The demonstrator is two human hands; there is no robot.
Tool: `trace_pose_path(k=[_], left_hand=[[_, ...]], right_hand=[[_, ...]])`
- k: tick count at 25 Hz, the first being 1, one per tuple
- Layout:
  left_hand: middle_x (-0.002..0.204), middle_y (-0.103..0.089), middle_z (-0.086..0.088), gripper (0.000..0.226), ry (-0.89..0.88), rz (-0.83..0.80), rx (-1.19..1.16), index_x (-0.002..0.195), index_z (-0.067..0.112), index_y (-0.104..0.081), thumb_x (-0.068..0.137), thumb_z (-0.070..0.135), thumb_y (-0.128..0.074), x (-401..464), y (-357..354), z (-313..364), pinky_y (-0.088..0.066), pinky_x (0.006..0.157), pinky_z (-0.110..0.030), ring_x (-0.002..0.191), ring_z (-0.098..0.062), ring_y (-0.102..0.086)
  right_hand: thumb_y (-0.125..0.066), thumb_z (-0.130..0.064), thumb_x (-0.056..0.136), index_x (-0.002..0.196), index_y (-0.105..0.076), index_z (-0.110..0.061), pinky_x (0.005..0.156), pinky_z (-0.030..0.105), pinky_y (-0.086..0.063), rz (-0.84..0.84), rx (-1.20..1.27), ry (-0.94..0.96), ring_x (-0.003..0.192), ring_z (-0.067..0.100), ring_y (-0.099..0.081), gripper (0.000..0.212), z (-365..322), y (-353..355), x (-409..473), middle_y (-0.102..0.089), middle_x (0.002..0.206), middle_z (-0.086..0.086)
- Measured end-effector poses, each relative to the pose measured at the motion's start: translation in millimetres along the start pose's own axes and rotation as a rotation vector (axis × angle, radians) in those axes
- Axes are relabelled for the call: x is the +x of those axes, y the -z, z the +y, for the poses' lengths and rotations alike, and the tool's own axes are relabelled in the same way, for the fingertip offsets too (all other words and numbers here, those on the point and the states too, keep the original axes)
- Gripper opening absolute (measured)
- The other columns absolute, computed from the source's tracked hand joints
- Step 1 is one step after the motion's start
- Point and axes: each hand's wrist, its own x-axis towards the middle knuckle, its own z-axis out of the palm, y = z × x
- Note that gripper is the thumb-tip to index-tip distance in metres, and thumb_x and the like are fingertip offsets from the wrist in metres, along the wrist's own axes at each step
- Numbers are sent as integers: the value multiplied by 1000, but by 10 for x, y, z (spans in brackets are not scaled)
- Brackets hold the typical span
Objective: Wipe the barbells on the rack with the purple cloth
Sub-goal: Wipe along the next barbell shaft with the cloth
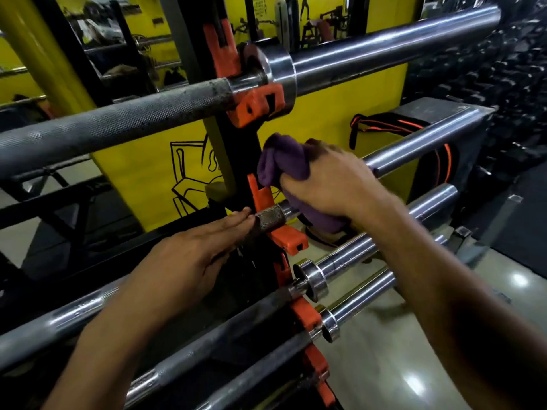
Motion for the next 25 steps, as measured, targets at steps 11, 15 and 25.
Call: trace_pose_path(k=[11, 15, 25], left_hand=[[153, -41, 20, 67, 22, 12, -4, 148, 36, -45, 90, 8, -66, 19, 17, 12, -55, 96, -44, 137, -7, -46], [151, -39, 28, 60, 53, 12, -51, 147, 38, -45, 96, 11, -60, 32, 3, -1, -50, 105, -41, 138, -1, -43], [153, -38, 24, 52, 32, -2, -36, 149, 36, -43, 100, 20, -50, 21, 10, 27, -50, 104, -42, 139, -3, -42]], right_hand=[[-72, -28, 85, 119, -62, -16, 89, 36, -51, 418, 498, 148, 97, 15, -59, 38, 214, -576, -679, -61, 109, -1], [-69, -31, 89, 109, -70, -40, 91, 49, -56, 532, 1588, -578, 95, 12, -72, 22, 132, -1067, -1254, -76, 102, -9], [-69, -34, 87, 107, -75, -28, 66, 31, -61, 428, 1841, -659, 83, 16, -73, 22, -175, -651, -1260, -77, 96, -3]])
